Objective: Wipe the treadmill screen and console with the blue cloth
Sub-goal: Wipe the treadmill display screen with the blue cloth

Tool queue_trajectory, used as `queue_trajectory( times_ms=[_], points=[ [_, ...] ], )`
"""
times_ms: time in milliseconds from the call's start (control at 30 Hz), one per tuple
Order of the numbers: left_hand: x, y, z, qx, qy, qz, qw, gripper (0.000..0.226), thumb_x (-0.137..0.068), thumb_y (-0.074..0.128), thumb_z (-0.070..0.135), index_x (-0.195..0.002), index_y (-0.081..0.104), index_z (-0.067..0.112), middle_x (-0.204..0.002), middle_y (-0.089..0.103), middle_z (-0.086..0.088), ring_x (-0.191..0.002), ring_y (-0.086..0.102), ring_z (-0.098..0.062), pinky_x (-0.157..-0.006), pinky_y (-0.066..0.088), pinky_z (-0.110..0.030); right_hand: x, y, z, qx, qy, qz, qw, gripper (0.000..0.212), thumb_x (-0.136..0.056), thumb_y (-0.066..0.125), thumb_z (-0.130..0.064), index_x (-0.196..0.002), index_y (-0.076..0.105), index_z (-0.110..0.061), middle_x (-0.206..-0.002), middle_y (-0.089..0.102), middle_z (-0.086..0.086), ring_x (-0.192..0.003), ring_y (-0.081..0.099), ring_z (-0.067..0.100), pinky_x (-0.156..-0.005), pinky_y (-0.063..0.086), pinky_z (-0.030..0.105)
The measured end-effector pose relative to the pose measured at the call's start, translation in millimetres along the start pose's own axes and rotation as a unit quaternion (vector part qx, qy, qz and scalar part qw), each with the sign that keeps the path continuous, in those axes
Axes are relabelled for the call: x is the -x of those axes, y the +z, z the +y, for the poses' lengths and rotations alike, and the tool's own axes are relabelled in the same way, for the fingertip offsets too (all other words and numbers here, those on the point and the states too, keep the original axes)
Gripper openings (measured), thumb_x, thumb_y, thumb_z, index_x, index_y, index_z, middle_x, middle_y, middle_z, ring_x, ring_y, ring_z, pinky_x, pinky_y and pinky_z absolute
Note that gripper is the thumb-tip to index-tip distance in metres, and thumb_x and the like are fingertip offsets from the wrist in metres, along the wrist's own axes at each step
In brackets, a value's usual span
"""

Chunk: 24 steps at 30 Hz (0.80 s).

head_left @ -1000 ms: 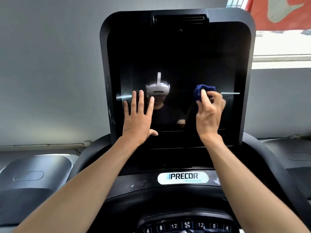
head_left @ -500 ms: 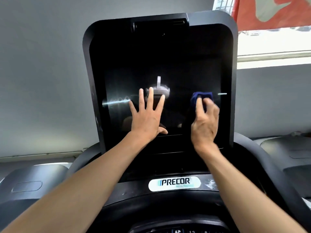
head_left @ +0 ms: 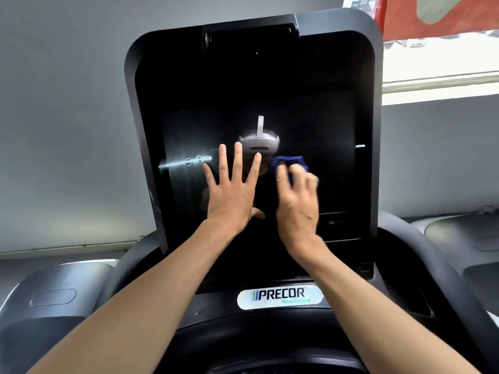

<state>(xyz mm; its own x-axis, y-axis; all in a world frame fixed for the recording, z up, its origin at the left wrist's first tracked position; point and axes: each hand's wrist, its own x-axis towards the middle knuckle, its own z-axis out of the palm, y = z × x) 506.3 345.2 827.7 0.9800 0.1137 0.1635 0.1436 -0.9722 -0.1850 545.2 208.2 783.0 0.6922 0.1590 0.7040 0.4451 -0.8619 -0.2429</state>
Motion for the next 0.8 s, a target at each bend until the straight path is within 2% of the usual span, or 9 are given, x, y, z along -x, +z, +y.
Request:
queue_trajectory(
  times_ms=[67,100,167,267,333,433,600,700,800],
  points=[
    [0.0,0.4,-0.3,0.003,0.001,0.002,1.0,0.133,-0.076,0.07,0.071,-0.156,-0.026,0.025,-0.161,-0.034,-0.02,-0.148,-0.028,-0.048,-0.116,0.013,-0.074,-0.7,1.6,-3.4,0.011,-0.129,-0.021,0.991,0.05,-0.09,0.045,-0.007,-0.139,0.054,-0.002,-0.128,0.056,0.018,-0.103,0.051,0.034,-0.089,0.053,0.042],
    [0.3,0.2,-1.3,0.009,0.0,0.0,1.0,0.134,-0.074,0.07,0.072,-0.156,-0.025,0.026,-0.161,-0.034,-0.02,-0.148,-0.029,-0.047,-0.116,0.012,-0.075,-13.6,-1.5,3.5,0.028,-0.146,-0.026,0.989,0.051,-0.09,0.043,-0.006,-0.14,0.053,-0.004,-0.129,0.057,0.017,-0.104,0.053,0.033,-0.085,0.054,0.041],
    [0.9,-0.9,-1.2,0.011,0.0,-0.005,1.0,0.138,-0.069,0.071,0.075,-0.157,-0.023,0.026,-0.161,-0.034,-0.02,-0.147,-0.029,-0.048,-0.116,0.011,-0.076,-33.9,-8.5,31.0,0.073,-0.066,-0.024,0.995,0.053,-0.089,0.04,-0.002,-0.141,0.05,-0.003,-0.128,0.056,0.018,-0.101,0.054,0.035,-0.078,0.053,0.042],
    [-0.2,-6.0,10.0,-0.009,-0.008,-0.021,1.0,0.139,-0.071,0.075,0.068,-0.157,-0.02,0.017,-0.16,-0.028,-0.029,-0.147,-0.026,-0.053,-0.114,0.013,-0.077,-23.4,-20.8,60.1,0.122,0.103,-0.013,0.987,0.052,-0.088,0.044,0.007,-0.14,0.049,0.002,-0.125,0.054,0.023,-0.093,0.05,0.039,-0.082,0.049,0.043],
    [-1.5,-10.9,26.8,-0.019,-0.013,-0.02,1.0,0.135,-0.076,0.08,0.056,-0.157,-0.015,0.007,-0.16,-0.023,-0.034,-0.147,-0.023,-0.054,-0.113,0.012,-0.078,10.6,-17.1,47.0,0.134,0.078,-0.028,0.987,0.047,-0.091,0.044,0.005,-0.138,0.05,0.005,-0.122,0.055,0.024,-0.093,0.049,0.039,-0.084,0.049,0.043],
    [-4.6,-14.8,53.0,0.001,0.042,0.001,0.999,0.13,-0.077,0.082,0.05,-0.159,-0.011,0.01,-0.164,-0.022,-0.025,-0.149,-0.023,-0.05,-0.11,0.011,-0.081,-1.8,-12.7,48.9,0.124,-0.051,-0.019,0.991,0.043,-0.094,0.049,0.0,-0.137,0.052,0.004,-0.125,0.057,0.022,-0.099,0.05,0.036,-0.09,0.051,0.041],
    [-10.2,-9.7,65.9,0.007,0.068,-0.017,0.998,0.139,-0.068,0.082,0.061,-0.16,-0.012,0.017,-0.163,-0.03,-0.018,-0.147,-0.03,-0.049,-0.108,0.01,-0.083,-20.5,-27.6,73.7,0.15,0.129,-0.041,0.979,0.052,-0.086,0.052,0.006,-0.138,0.047,0.007,-0.127,0.054,0.025,-0.097,0.052,0.04,-0.089,0.049,0.042],
    [-11.7,-4.3,69.5,-0.02,0.064,-0.004,0.998,0.139,-0.07,0.078,0.066,-0.159,-0.015,0.016,-0.162,-0.032,-0.021,-0.146,-0.029,-0.052,-0.107,0.011,-0.084,29.6,-21.7,41.9,0.145,0.036,-0.052,0.987,0.046,-0.087,0.056,-0.001,-0.132,0.052,0.009,-0.121,0.051,0.023,-0.095,0.048,0.036,-0.087,0.049,0.04],
    [-12.7,-4.5,69.2,-0.022,0.064,-0.009,0.998,0.138,-0.073,0.076,0.067,-0.158,-0.02,0.017,-0.16,-0.036,-0.02,-0.145,-0.032,-0.051,-0.107,0.01,-0.083,-20.0,-21.8,49.8,0.133,-0.057,-0.03,0.989,0.044,-0.092,0.042,-0.003,-0.133,0.053,0.006,-0.124,0.053,0.021,-0.102,0.042,0.032,-0.086,0.051,0.038]
  ],
)
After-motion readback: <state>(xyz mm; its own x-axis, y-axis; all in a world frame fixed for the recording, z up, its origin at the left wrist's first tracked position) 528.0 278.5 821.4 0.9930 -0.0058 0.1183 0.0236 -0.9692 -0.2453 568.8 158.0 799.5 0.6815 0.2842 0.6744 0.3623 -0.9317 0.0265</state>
